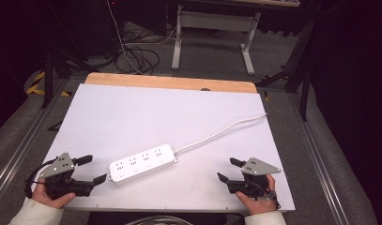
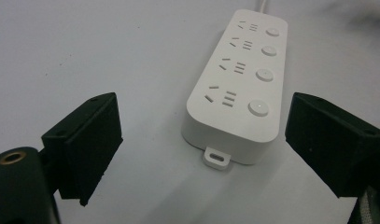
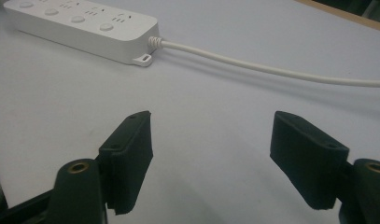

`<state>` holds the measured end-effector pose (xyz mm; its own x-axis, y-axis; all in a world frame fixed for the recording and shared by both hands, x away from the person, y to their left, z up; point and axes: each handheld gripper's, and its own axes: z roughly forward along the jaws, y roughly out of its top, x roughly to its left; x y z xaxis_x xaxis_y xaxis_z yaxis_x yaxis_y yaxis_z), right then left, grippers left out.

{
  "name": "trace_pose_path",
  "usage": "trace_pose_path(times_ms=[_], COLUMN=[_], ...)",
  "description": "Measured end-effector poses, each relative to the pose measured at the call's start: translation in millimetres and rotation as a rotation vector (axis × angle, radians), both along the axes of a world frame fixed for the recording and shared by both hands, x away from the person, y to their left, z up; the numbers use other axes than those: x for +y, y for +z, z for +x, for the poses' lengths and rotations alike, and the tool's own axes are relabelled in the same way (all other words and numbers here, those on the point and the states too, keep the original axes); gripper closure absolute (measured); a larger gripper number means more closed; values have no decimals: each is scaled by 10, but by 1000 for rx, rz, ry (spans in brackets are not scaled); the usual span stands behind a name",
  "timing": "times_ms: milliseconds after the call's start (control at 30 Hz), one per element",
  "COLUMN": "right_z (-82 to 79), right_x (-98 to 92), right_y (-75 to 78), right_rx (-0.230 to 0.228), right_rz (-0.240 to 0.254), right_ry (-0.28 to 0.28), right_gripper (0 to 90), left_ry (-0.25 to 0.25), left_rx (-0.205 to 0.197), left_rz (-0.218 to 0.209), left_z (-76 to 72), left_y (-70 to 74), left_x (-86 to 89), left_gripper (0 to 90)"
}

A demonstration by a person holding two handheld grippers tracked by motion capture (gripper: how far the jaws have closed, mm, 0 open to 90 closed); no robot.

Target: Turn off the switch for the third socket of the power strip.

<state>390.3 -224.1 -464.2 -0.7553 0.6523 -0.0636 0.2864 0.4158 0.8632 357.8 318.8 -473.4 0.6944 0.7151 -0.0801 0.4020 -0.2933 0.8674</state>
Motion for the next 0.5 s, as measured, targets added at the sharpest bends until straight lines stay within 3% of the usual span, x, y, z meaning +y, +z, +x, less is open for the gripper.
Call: trace_pose_path(times_ms=[167,500], right_z=[0,-1], right_x=[0,0], right_y=[0,1], right_rx=[-1,-2], right_rz=[-1,-2], right_ry=[1,0], right_gripper=[299,299], left_ry=[-1,5], left_rx=[1,20], left_rz=[11,-6], left_z=[-10,-13], left_y=[12,35], left_x=[-4,14], left_gripper=[130,135])
